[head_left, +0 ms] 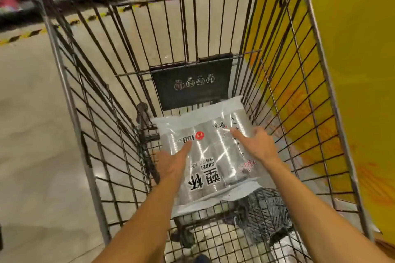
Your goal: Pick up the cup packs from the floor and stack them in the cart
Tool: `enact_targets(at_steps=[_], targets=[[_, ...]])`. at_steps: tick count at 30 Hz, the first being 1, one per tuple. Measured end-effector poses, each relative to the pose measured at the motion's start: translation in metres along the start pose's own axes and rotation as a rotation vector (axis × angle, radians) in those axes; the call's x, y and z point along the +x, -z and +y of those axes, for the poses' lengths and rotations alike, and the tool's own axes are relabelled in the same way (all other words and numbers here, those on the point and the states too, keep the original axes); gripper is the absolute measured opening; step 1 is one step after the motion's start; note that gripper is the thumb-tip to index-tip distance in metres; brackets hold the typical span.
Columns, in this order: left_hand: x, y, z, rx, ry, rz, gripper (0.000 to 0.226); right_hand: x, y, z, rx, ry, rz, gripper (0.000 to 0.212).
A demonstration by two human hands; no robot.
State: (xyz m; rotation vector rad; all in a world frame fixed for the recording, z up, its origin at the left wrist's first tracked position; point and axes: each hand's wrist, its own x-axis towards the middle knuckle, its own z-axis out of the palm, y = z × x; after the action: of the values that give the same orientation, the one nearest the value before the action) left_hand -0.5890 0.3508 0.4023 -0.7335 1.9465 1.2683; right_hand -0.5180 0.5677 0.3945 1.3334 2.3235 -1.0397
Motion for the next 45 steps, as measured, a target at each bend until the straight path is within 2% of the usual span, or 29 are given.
enact_targets(at_steps=[2, 5, 6, 9, 11, 15, 17, 20, 23, 26, 28, 32, 35, 39, 45], targets=[[0.014, -0.010, -0.007, 0.061, -0.012, 0.022, 0.119, 0.014, -0.014, 0.013, -0.022, -0.033, 0.006, 0.092], [0.022, -0.017, -0.018, 0.140, -0.048, -0.025, 0.128, 0.025, -0.024, 0.031, -0.006, -0.060, -0.016, 0.063], [0.017, -0.015, -0.015, 0.165, -0.045, -0.025, 0.122, 0.025, -0.024, 0.035, -0.004, -0.065, -0.022, 0.061], [-0.002, -0.006, -0.004, 0.229, -0.069, 0.021, 0.087, 0.008, -0.009, 0.026, 0.000, -0.043, -0.022, 0.066], [-0.022, 0.002, 0.011, 0.297, -0.115, 0.021, 0.079, -0.013, 0.011, 0.007, 0.008, -0.003, -0.014, 0.069], [-0.081, 0.022, 0.060, 0.392, -0.319, -0.043, 0.072, -0.066, 0.069, -0.041, 0.002, 0.105, -0.015, 0.061], [-0.116, 0.033, 0.091, 0.505, -0.428, -0.052, 0.079, -0.100, 0.107, -0.070, -0.014, 0.164, 0.004, 0.069], [-0.173, 0.053, 0.140, 0.670, -0.612, -0.047, 0.077, -0.155, 0.169, -0.110, -0.083, 0.231, 0.062, 0.080], [-0.238, 0.071, 0.183, 0.852, -0.757, -0.061, 0.086, -0.214, 0.227, -0.136, -0.121, 0.268, 0.137, 0.085], [-0.303, 0.083, 0.218, 0.996, -0.961, -0.071, 0.072, -0.282, 0.281, -0.146, -0.139, 0.255, 0.239, 0.077], [-0.346, 0.088, 0.237, 1.048, -1.111, -0.102, 0.064, -0.331, 0.311, -0.138, -0.117, 0.202, 0.332, 0.073], [-0.412, 0.086, 0.260, 1.118, -1.417, -0.226, 0.071, -0.433, 0.348, -0.097, -0.051, 0.004, 0.579, 0.070], [-0.466, 0.074, 0.257, 1.239, -1.647, -0.321, 0.073, -0.525, 0.349, -0.059, -0.018, -0.204, 0.759, 0.070], [-0.540, 0.068, 0.214, 1.363, -1.921, -0.484, 0.072, -0.648, 0.315, -0.026, 0.034, -0.492, 0.955, 0.066], [-0.635, 0.085, 0.101, 1.372, -2.220, -0.836, 0.069, -0.822, 0.216, -0.007, 0.158, -0.874, 1.072, 0.066]])
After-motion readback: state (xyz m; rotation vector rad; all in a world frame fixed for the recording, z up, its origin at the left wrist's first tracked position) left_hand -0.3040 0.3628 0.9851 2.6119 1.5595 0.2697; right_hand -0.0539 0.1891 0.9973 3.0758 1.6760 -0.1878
